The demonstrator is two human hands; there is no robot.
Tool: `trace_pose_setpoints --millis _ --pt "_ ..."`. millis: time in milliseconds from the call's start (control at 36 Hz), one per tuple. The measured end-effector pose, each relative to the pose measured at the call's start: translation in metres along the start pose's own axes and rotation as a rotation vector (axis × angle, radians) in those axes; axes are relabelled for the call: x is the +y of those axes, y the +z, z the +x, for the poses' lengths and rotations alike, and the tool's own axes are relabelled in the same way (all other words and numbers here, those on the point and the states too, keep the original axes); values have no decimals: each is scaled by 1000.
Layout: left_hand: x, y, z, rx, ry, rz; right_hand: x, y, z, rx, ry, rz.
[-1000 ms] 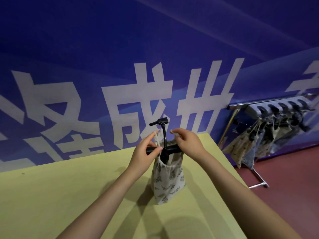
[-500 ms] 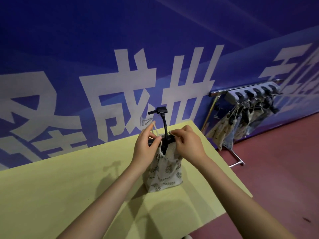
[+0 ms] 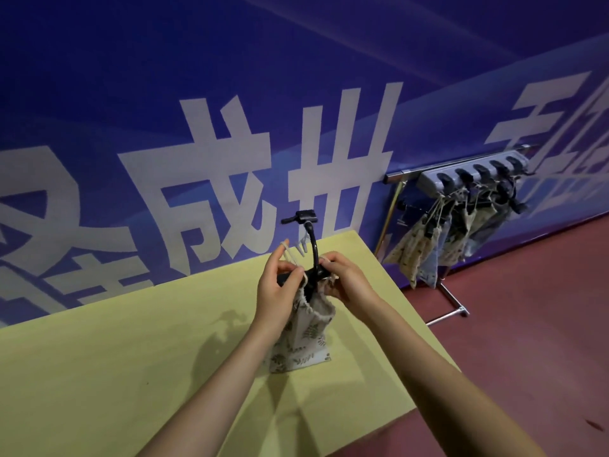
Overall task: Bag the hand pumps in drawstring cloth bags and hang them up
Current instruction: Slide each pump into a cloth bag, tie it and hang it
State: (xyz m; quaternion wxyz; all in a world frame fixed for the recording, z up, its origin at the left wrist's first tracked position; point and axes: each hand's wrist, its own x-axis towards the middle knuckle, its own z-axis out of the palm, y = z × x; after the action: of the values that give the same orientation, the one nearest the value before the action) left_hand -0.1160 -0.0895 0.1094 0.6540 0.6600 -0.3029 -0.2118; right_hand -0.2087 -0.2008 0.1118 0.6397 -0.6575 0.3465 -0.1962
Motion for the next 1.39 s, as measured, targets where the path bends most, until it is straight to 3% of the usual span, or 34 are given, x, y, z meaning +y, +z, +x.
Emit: trace_pose_setpoints --millis 167,361,417,528,694,944,1083,1167,1278,1333,1389 --pt "6 50 1 71 13 19 2 -27 3 269 -221 -479" --pt "11 121 9 143 6 -28 -11 -90 -2 685 -561 -792" --pt "10 142 12 155 -9 -41 -17 -114 1 613 -578 -743" --pt "11 184 16 115 -43 -147 -31 -145 -3 157 -351 -246" --pt "34 221 22 91 -112 -268 -22 -190 11 64 -475 -318" --pt "30 242 22 -60 -121 -157 -20 -233 25 -55 -351 -486" --pt "26 241 32 -69 20 70 -17 -245 25 -166 -243 -43" --pt "35 238 42 -168 88 168 -31 -246 30 -279 -206 258" --pt "45 230 64 -228 186 265 -54 -248 33 -337 -139 463" --pt "55 231 67 -202 245 254 -59 -257 33 -295 -140 365" --pt "65 235 74 -183 305 212 -65 -268 33 -236 -184 79"
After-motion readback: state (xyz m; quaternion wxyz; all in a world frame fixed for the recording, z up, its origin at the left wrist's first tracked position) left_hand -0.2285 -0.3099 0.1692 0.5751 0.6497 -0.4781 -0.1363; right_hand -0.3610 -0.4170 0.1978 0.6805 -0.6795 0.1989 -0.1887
